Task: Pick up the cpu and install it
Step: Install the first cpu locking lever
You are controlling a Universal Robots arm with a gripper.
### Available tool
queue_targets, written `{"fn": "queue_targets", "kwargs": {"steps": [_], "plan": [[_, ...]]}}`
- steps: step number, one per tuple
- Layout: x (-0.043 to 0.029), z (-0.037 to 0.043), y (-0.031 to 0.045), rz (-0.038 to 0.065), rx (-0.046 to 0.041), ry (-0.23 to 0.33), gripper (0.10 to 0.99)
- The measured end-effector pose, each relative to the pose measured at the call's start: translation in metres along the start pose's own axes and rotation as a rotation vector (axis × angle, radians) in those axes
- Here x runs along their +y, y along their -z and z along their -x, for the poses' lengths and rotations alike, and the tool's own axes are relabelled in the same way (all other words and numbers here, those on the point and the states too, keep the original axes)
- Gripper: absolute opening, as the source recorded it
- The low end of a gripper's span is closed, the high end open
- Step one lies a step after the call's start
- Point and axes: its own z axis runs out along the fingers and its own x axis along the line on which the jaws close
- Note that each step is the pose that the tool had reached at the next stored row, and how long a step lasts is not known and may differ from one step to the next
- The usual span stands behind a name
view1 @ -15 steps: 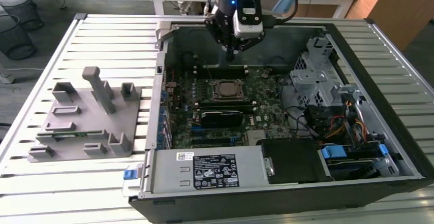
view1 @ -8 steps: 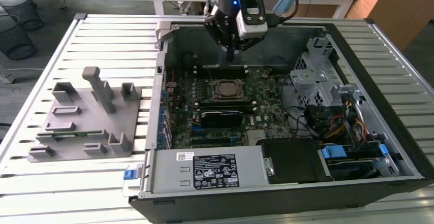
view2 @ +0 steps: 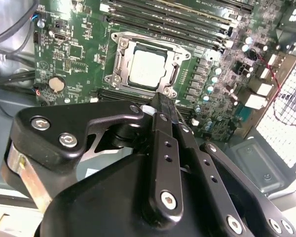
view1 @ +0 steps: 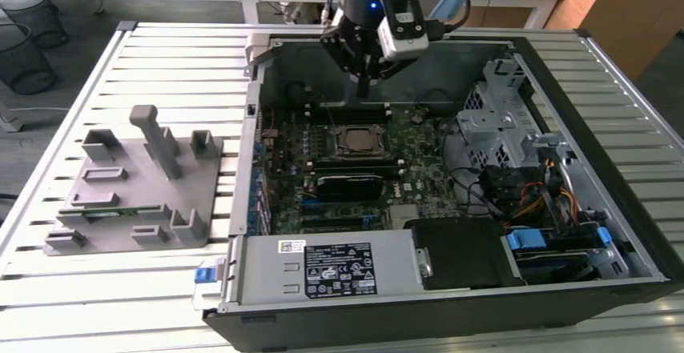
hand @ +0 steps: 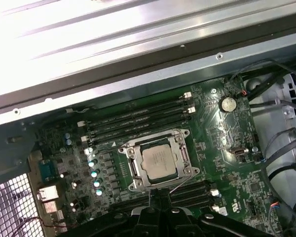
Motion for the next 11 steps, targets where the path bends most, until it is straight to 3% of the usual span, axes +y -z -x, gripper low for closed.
{"fn": "queue_targets", "kwargs": {"steps": [6,11], "plan": [[-0.002,-0.007,-0.0016,0.006,-0.0211,0.008,0.106],[-0.0023,-0.008,-0.0039,0.006,-0.0214,0.075,0.106]]}}
